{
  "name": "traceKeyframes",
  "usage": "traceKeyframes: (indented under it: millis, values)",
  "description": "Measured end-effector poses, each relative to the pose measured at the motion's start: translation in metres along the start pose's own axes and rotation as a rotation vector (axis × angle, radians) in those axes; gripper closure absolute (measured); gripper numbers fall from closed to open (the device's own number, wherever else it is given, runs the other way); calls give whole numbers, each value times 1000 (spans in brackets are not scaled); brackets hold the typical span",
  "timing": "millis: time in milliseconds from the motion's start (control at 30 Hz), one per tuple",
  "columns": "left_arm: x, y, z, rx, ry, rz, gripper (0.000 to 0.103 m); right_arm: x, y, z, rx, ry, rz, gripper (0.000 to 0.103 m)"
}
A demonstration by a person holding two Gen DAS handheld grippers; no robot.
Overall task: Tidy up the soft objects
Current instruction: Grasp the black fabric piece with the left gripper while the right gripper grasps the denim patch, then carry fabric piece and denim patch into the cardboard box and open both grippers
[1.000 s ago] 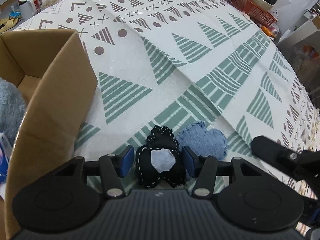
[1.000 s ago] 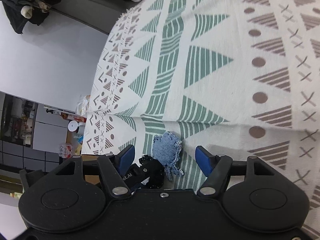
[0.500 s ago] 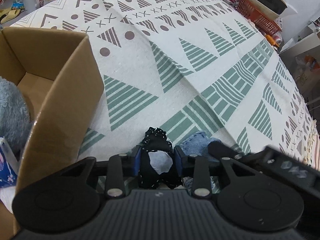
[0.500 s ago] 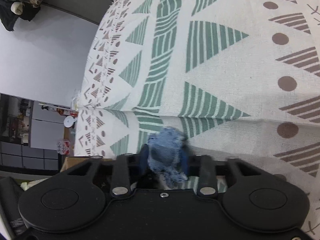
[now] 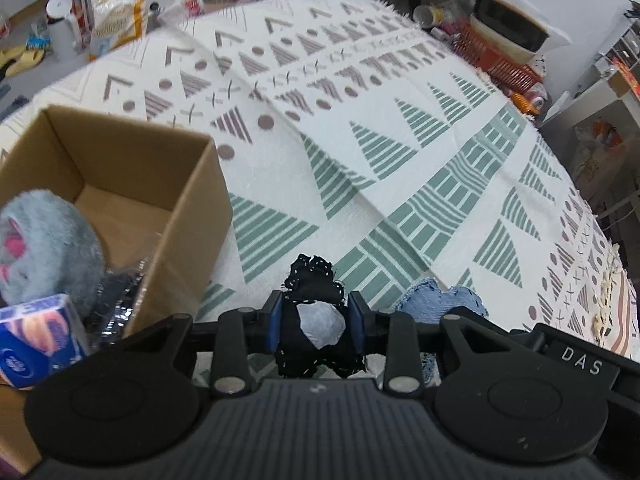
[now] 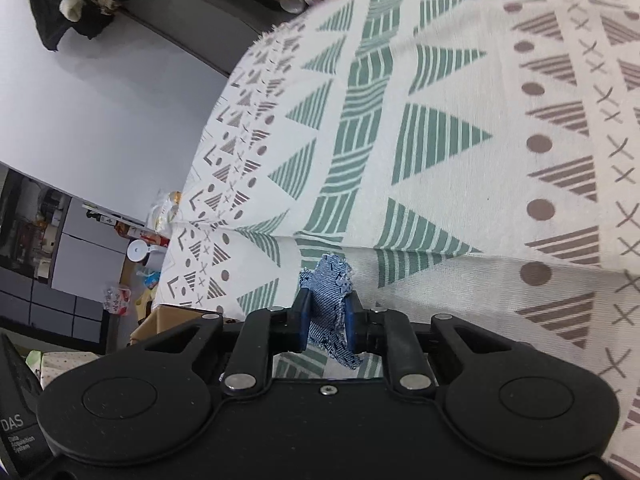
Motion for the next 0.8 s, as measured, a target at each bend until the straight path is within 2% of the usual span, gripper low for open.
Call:
traceKeyframes:
  millis: [367,800]
  values:
    - [-18,-1,-39,-67,-10,50,70,17,-6,-36,-87,30,-63,86]
    - [-15,9,-87,-142,-19,81,70,45,-14,-64,-159,78,-122,86]
Point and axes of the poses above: each gripper's, at about its wrist camera, not at the fingertips, and z roughly the way its jaws point, x to its left, y to its top, the point moved 5 cm from there along z, roughly the way its jaws point, and after that the axes turned 13 degrees about -y, right-handed, at the moved point
